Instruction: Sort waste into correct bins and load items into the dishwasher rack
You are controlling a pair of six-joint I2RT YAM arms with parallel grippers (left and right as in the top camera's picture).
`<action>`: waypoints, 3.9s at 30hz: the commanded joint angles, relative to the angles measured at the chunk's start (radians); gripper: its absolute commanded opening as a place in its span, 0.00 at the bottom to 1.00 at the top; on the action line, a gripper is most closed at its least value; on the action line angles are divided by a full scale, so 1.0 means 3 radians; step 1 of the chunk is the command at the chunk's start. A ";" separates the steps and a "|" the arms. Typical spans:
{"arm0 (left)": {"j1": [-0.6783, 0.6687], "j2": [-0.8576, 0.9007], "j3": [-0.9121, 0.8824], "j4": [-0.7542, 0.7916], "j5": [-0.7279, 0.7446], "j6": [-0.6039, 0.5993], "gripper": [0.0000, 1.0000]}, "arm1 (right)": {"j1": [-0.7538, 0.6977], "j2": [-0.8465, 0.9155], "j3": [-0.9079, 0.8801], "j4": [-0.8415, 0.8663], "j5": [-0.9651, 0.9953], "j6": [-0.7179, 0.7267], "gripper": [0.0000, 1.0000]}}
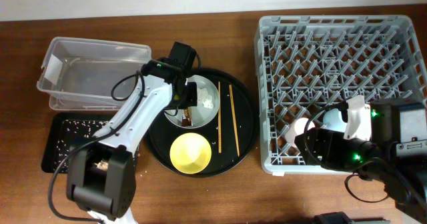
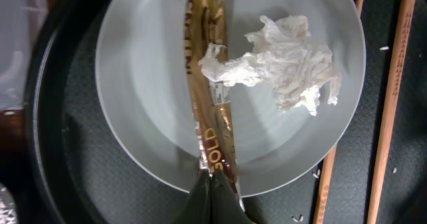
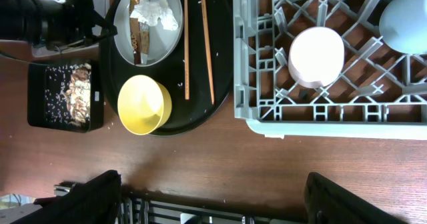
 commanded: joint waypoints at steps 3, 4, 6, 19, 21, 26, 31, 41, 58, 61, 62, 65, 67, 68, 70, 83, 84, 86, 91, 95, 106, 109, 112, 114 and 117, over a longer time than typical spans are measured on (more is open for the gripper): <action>-0.0001 -0.0155 -0.0170 0.0041 -0.0088 -0.0014 0.47 | 0.0023 -0.0010 0.0022 0.0003 0.0032 -0.0008 0.88; -0.0001 -0.0015 -0.0343 0.0203 -0.0086 -0.0055 0.50 | 0.0023 -0.0010 0.0022 -0.0001 0.0031 -0.0008 0.88; -0.0001 0.0287 -0.0371 0.0308 -0.0064 -0.0074 0.47 | 0.0023 -0.0010 0.0022 -0.0001 0.0031 -0.0008 0.88; 0.0764 -0.0491 0.0530 -0.0239 -0.0509 -0.0175 0.00 | 0.0023 -0.0010 0.0022 -0.0001 0.0031 -0.0008 0.88; 0.1050 -0.0247 0.0530 0.0001 -0.0495 -0.0253 0.00 | 0.0023 -0.0010 0.0022 -0.0001 0.0031 -0.0006 0.88; 0.1129 -0.0137 0.0797 -0.0198 -0.0097 0.0154 0.50 | 0.0023 -0.0010 0.0022 -0.0005 0.0031 -0.0008 0.88; 0.0090 -0.0100 0.0406 -0.0018 -0.0295 0.0103 0.72 | 0.0023 -0.0010 0.0022 -0.0033 0.0031 -0.0008 0.88; -0.0334 0.0674 0.0090 0.0566 -0.0404 0.0254 0.00 | 0.0023 -0.0010 0.0022 -0.0042 0.0029 -0.0008 0.88; 0.1136 -0.0282 0.0671 -0.0395 -0.0146 0.0652 0.76 | 0.0023 -0.0010 0.0022 0.0013 0.0270 -0.0006 0.88; 0.0750 -0.1218 0.0671 -0.0895 -0.0186 0.0651 0.75 | 0.0023 -0.0010 0.0022 0.0064 0.0450 -0.0006 0.88; 0.0539 -0.1602 0.0671 -0.1054 -0.0327 0.0623 0.75 | 0.0023 -0.0010 0.0020 0.0061 0.0456 -0.0008 0.99; 0.0276 -0.2417 0.0671 -0.1427 -0.0351 0.0591 0.99 | 0.0023 -0.0009 0.0022 0.0086 0.0453 -0.0006 0.99; 0.0276 -0.2782 0.0671 -0.1651 -0.0348 0.0591 0.99 | 0.0023 0.0006 0.0022 0.0085 0.0454 -0.0008 0.99; 0.0275 -0.2962 0.0671 -0.1792 -0.0347 0.0591 0.99 | 0.0023 0.0019 0.0020 0.0085 0.0453 -0.0008 0.99; 0.0275 -0.3152 0.0671 -0.1951 -0.0348 0.0591 0.99 | 0.0023 0.0052 0.0022 0.0085 0.0453 -0.0006 0.99; 0.0549 -0.4854 -0.1822 0.0623 0.0167 0.1851 0.99 | 0.0023 0.1212 0.0020 0.0086 0.0454 -0.0006 0.99; 0.0552 -0.5028 -0.2272 0.0969 0.0186 0.1850 0.99 | 0.0023 0.1375 0.0022 0.0086 0.0454 -0.0008 0.99; 0.0559 -0.5375 -0.3054 0.1645 0.0398 0.1850 0.99 | 0.0023 0.1750 0.0020 0.0088 0.0453 -0.0006 0.99; 0.0680 -0.6261 -0.4210 0.2235 0.0638 0.1850 0.99 | 0.0023 0.2537 0.0020 0.0089 0.0453 -0.0006 0.99; 0.0692 -0.6261 -0.4785 0.2605 0.0689 0.1848 0.99 | 0.0023 0.2859 0.0020 0.0092 0.0454 -0.0006 0.99; 0.0692 -0.6252 -0.4854 0.2778 0.0675 0.1849 0.99 | 0.0023 0.2862 0.0020 0.0303 0.0511 -0.0080 0.99; 0.0692 -0.6252 -0.4854 0.2777 0.0675 0.1849 0.99 | 0.0058 0.2579 0.0075 0.0418 0.0099 -0.0247 0.97; 0.0692 -0.6252 -0.4854 0.2778 0.0675 0.1849 0.99 | 0.0707 0.1517 0.0074 0.0622 0.0114 -0.0285 1.00; 0.0692 -0.6252 -0.4854 0.2778 0.0675 0.1849 0.99 | 0.1479 0.1371 0.0069 0.0842 0.0371 0.0117 0.90; 0.0692 -0.6252 -0.4854 0.2778 0.0675 0.1849 0.99 | 0.2370 0.1757 -0.0221 0.1417 0.0855 0.0823 0.67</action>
